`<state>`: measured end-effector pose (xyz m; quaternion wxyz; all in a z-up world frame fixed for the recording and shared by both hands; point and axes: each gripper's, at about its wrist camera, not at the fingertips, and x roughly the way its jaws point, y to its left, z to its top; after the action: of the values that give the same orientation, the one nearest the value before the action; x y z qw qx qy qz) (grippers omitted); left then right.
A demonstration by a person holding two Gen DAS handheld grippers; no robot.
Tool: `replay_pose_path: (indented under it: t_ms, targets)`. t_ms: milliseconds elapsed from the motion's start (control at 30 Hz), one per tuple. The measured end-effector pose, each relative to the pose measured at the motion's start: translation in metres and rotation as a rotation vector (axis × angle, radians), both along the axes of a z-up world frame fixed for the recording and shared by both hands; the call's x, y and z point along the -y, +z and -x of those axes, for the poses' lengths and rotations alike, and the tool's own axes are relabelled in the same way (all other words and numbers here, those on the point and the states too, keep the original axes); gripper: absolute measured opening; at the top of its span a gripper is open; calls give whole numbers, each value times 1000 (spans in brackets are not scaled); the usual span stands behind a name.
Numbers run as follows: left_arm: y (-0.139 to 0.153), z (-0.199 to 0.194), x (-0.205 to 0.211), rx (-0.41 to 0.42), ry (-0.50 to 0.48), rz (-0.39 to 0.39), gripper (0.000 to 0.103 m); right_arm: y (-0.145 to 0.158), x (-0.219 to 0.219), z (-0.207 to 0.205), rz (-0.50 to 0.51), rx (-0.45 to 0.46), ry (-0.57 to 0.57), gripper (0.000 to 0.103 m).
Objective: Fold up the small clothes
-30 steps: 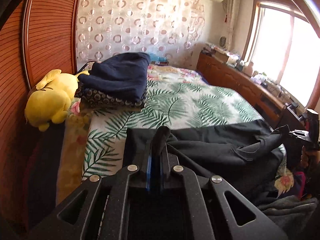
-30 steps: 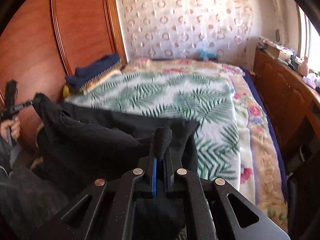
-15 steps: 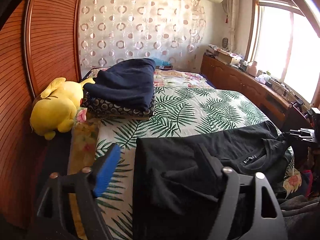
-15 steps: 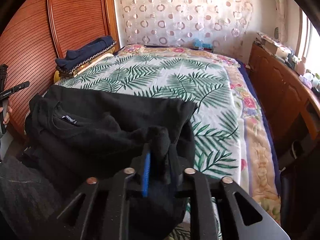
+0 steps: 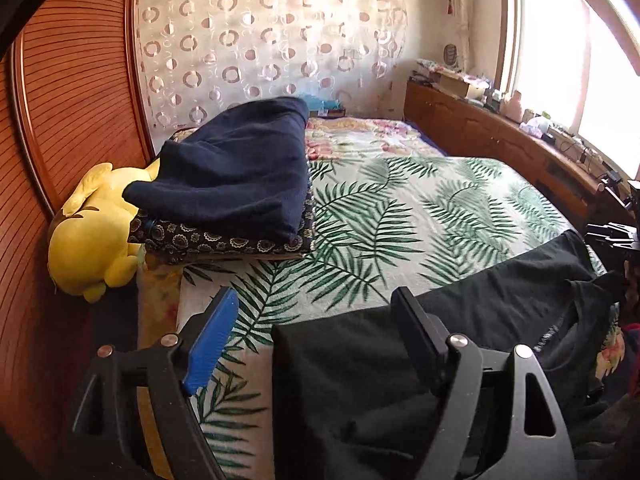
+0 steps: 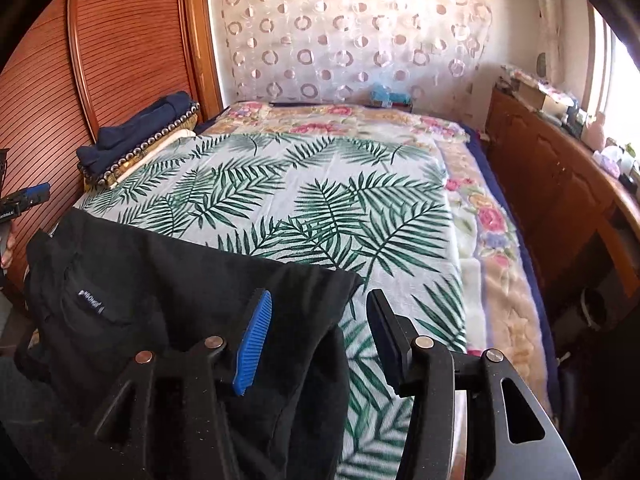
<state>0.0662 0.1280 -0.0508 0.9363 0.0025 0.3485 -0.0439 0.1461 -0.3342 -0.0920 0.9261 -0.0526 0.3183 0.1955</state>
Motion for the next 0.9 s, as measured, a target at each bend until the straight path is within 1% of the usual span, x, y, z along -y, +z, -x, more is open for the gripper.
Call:
replay_pose_path:
  t_ms: [33,100,233,300,333,400,433,500,533,633,900]
  targets:
    - [-3,-5,0,-9,-1,-5,79,-3,-2,-7,6,-9,-4,48]
    - [-10,-12,-1,-30,-5,-8,79,-7,-5,-15,7,-26,-6,46]
    - [-29,-23,-7,-107,-11,1,79,-11,-6,-27,0,-56,-9,46]
    - [-38,-24,-9,-136,-8,-3,79,-13,-8,-29,17,-65,-13,46]
    - [-40,-24,-10,-149,-7,-2,79,-13,-9,-29,31,-66,-10,49]
    - [-45,-24,-13,-169,-7,4,73,-13,-8,-32,48,-77,-8,50]
    - [-48,-22,-15,-178,-18,25,70,-12,-8,-34,49,-86,-7,51]
    - [-51,-22,-18,-192,-25,59,66,-16,-6,-40,51,-94,-6,53]
    - [-53,-22,-20,-200,-24,63,63,-16,-5,-42,48,-91,-8,55]
    - [-55,-21,-21,-206,-25,72,63,-16,-2,-45,38,-88,-11,57]
    - [-56,-19,-17,-206,-27,57,63,-21,-3,-45,43,-70,-11,60]
